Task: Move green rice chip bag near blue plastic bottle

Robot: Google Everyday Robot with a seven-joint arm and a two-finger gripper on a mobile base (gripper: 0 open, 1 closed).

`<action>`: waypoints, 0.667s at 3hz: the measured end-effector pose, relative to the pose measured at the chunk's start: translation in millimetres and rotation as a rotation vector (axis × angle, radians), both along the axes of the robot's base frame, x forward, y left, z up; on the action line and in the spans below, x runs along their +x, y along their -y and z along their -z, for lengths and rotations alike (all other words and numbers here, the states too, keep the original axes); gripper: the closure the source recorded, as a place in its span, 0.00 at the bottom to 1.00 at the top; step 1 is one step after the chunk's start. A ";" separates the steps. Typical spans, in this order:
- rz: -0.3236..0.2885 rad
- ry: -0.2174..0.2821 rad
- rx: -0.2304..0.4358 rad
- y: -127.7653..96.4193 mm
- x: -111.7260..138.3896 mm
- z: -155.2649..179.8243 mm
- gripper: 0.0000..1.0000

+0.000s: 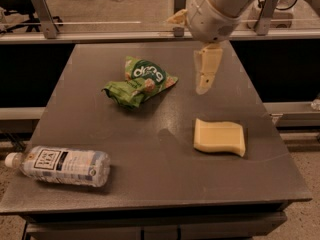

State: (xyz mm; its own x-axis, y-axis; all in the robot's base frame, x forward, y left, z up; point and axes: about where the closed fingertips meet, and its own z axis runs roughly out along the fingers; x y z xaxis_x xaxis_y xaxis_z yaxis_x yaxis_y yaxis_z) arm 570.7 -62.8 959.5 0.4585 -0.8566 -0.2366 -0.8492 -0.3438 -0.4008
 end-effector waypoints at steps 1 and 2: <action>-0.073 0.033 -0.049 -40.6 35.3 18.3 0.00; -0.071 0.042 -0.089 -70.0 57.1 49.2 0.00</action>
Offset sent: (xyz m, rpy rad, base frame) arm 0.0822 0.1067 -0.0979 -0.1432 -0.0323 0.0513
